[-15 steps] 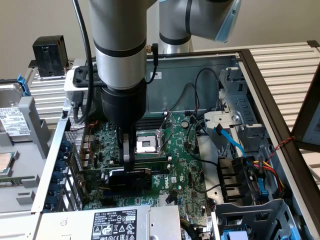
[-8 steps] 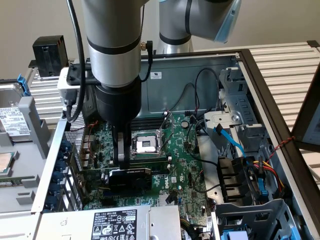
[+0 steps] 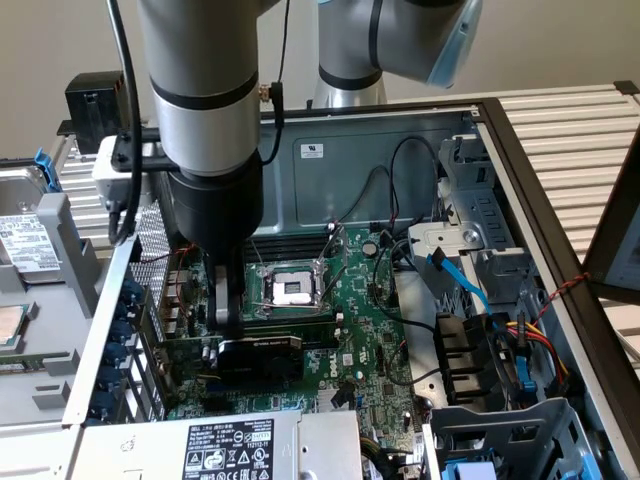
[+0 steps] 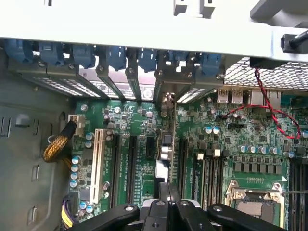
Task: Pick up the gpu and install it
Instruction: 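Press down on the gpu until it lock into place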
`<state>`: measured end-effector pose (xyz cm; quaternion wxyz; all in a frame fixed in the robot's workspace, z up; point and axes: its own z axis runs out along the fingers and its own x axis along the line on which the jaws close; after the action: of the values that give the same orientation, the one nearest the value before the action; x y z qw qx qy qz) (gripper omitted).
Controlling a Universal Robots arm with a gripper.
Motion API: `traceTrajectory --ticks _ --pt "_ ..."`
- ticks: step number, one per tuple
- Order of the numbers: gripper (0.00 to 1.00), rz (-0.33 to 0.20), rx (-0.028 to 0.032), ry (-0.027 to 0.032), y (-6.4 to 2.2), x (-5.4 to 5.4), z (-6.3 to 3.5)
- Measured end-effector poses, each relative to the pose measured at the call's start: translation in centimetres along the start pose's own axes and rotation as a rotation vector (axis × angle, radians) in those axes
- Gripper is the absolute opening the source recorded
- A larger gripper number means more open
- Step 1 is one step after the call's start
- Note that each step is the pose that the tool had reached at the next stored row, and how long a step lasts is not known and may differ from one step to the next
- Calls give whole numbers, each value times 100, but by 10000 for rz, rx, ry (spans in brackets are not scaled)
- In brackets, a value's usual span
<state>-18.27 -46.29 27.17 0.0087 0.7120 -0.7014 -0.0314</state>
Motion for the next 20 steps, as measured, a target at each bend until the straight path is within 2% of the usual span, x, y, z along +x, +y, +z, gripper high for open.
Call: traceTrajectory --ticks 6,12,14,16,20 --pt "11 -5 139 -2 29 1 48" --pt "11 -8 189 -7 41 1 76" --pt "11 -5 199 -31 46 -3 35" --pt "11 -4 186 -6 53 -4 -62" --pt "11 -8 188 -9 45 -9 -244"
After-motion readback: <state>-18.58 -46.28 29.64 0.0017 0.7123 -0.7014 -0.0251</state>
